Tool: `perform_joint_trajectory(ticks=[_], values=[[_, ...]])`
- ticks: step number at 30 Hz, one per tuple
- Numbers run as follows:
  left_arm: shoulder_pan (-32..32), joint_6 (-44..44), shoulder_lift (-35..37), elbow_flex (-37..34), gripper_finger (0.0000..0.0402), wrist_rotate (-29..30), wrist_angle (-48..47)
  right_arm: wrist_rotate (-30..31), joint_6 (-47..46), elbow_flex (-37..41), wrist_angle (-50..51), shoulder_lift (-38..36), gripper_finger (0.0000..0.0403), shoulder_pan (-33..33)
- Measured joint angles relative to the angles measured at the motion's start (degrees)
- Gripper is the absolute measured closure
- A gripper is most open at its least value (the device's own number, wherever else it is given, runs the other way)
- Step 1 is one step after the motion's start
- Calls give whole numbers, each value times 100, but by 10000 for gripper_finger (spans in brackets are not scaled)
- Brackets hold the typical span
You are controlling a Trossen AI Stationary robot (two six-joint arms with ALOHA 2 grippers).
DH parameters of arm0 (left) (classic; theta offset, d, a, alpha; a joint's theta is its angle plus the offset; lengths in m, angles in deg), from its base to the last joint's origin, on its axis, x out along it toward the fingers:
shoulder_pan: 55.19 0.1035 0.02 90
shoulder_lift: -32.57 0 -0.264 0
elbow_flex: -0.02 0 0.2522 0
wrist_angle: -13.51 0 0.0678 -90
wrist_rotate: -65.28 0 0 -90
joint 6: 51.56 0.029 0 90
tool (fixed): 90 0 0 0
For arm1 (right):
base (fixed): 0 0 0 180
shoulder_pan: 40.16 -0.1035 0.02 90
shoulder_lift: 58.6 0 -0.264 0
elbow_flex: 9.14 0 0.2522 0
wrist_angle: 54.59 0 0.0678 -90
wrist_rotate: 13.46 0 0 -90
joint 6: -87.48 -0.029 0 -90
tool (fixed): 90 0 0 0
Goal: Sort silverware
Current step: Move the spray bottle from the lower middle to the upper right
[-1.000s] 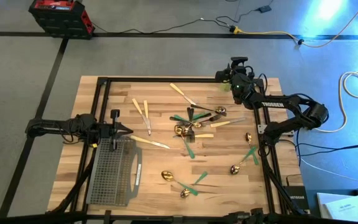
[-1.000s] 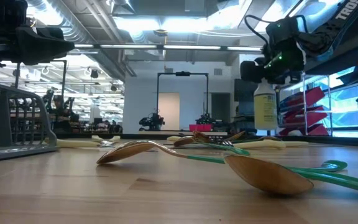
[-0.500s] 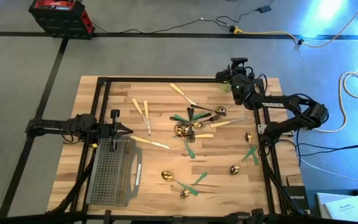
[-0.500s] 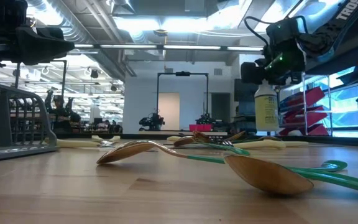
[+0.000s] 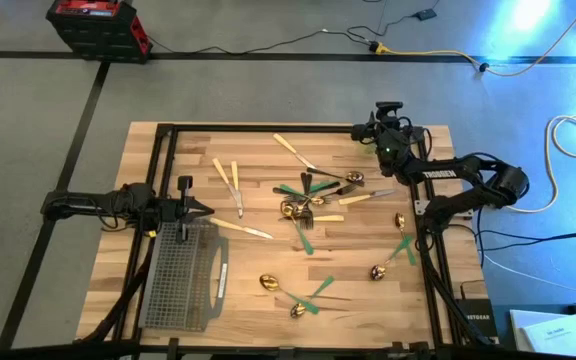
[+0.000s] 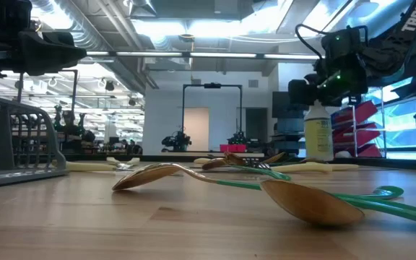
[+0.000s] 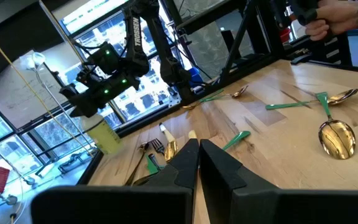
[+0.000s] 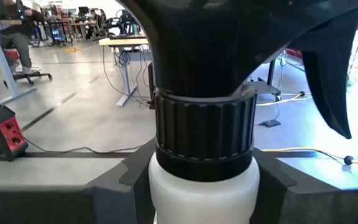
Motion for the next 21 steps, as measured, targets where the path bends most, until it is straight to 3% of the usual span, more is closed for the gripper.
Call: perform_joint_trajectory(ticks=[21], values=[[0,0,0,-1,402,0,0,-231,577,500,-900,2,244,4]])
